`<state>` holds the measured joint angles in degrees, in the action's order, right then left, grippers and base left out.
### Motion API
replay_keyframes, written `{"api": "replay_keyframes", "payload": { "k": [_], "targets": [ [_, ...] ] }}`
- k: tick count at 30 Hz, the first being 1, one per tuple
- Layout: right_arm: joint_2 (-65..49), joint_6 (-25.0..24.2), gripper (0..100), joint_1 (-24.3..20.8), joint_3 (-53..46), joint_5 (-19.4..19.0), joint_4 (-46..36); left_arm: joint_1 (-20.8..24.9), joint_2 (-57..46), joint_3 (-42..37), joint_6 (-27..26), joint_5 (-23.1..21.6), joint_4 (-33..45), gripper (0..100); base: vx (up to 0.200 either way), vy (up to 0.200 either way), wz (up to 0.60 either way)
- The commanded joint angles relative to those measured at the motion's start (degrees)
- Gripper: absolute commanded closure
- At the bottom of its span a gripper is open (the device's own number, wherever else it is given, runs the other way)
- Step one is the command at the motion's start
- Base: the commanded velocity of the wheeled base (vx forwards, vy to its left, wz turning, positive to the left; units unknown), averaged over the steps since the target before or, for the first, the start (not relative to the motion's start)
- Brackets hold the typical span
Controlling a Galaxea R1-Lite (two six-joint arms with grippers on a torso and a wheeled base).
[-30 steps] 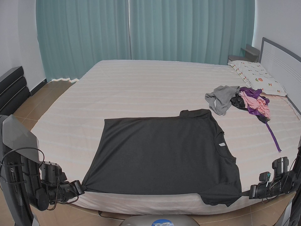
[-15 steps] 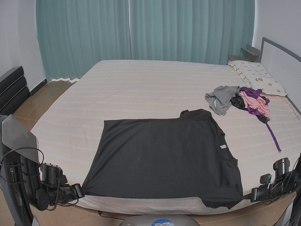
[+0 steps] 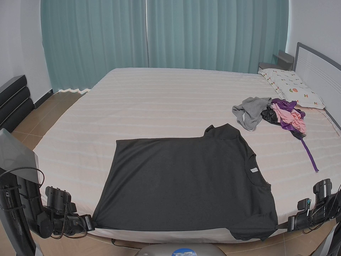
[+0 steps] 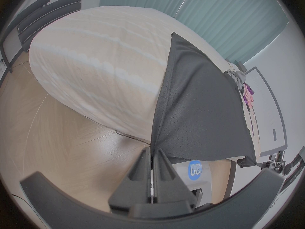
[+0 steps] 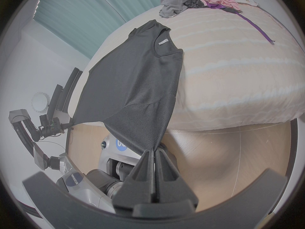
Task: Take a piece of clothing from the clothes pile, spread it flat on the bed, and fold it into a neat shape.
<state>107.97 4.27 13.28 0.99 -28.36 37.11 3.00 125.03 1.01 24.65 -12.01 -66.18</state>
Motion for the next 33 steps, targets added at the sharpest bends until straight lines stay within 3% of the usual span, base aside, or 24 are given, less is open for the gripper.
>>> {"api": "replay_keyframes", "payload": {
  "k": [1,10,19,24,28,33],
  "targets": [
    [-1.7,0.7,100,0.0,-1.0,0.0,-0.9,0.1,-2.5,-1.0,-0.7,0.0,1.8,100,0.000,0.000,0.00],
    [-4.4,2.0,100,-0.3,-1.0,0.6,-5.3,0.2,-7.1,-1.0,-4.3,-0.2,9.8,100,0.000,0.000,0.00],
    [-7.1,1.6,100,-0.3,0.2,0.9,-5.4,0.3,-8.1,-0.9,-4.4,-0.1,8.4,100,0.000,0.000,0.00],
    [-9.2,-0.8,100,-0.4,3.2,0.1,-5.3,0.2,-12.5,0.5,-1.5,0.1,5.5,100,0.000,0.000,0.00],
    [-10.4,-6.0,100,-0.5,8.0,-1.4,-5.2,0.2,-15.3,4.9,5.0,0.1,5.5,100,0.000,0.000,0.00],
    [-10.3,-11.3,100,-2.0,11.2,-1.2,-4.5,0.0,-15.3,10.2,8.3,3.1,6.0,100,0.000,0.000,0.00]
  ]
}}
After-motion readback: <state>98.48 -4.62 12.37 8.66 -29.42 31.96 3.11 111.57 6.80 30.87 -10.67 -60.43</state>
